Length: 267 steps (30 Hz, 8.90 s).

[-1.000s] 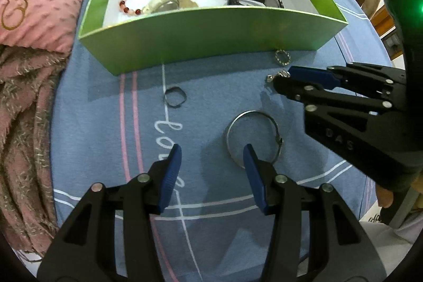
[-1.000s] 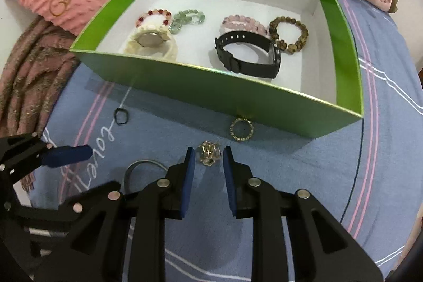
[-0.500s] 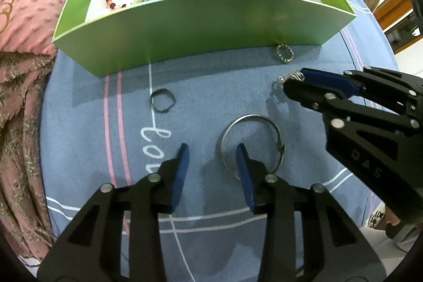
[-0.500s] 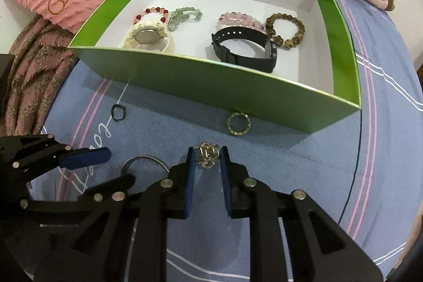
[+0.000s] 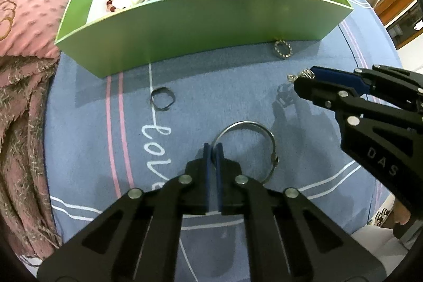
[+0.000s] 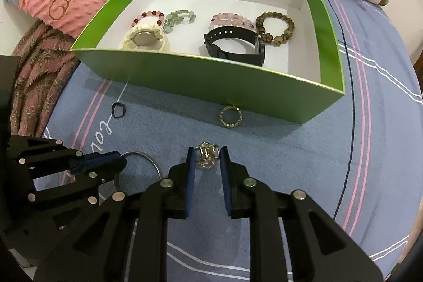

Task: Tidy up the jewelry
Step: 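Close the left tool on the silver bangle, then hold the silver bangle in the left tool while the right tool holds the charm, then carry the bangle and charm into the green box and open both tools, then grasp the gold beaded ring with the right tool while the left tool reaches the black ring, then close the left tool on the small black ring, then hold both rings in the tools above the bedspread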

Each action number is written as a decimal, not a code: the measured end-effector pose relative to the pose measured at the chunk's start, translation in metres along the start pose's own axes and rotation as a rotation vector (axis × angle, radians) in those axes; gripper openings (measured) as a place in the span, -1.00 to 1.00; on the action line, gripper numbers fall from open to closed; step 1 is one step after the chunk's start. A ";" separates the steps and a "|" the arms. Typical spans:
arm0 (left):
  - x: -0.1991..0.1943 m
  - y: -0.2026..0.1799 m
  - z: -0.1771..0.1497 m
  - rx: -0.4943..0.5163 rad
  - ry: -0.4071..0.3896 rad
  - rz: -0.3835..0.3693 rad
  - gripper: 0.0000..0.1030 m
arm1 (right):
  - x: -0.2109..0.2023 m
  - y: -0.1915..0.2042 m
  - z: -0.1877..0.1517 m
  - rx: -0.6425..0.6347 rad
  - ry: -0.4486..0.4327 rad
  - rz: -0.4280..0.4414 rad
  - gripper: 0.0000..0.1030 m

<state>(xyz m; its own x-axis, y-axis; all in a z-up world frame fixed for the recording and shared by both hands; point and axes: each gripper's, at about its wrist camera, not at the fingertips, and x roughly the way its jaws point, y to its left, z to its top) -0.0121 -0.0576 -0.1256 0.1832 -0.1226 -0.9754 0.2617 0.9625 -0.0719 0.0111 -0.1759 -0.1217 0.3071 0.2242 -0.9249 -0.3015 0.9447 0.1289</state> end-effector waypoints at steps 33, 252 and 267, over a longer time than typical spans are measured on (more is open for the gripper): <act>-0.049 0.018 -0.007 -0.045 -0.104 0.063 -0.92 | -0.021 0.012 -0.015 -0.063 -0.014 -0.067 -0.64; -0.007 0.017 0.007 -0.016 -0.095 0.110 -0.60 | 0.001 -0.006 -0.012 0.062 -0.004 0.000 -0.62; -0.014 0.024 -0.015 -0.038 -0.091 0.045 -0.60 | -0.002 -0.003 -0.018 0.061 0.003 0.003 -0.62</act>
<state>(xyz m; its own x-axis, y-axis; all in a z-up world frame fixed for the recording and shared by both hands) -0.0228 -0.0294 -0.1164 0.2793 -0.0991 -0.9551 0.2159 0.9757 -0.0381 -0.0050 -0.1837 -0.1273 0.3037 0.2265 -0.9255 -0.2465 0.9569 0.1533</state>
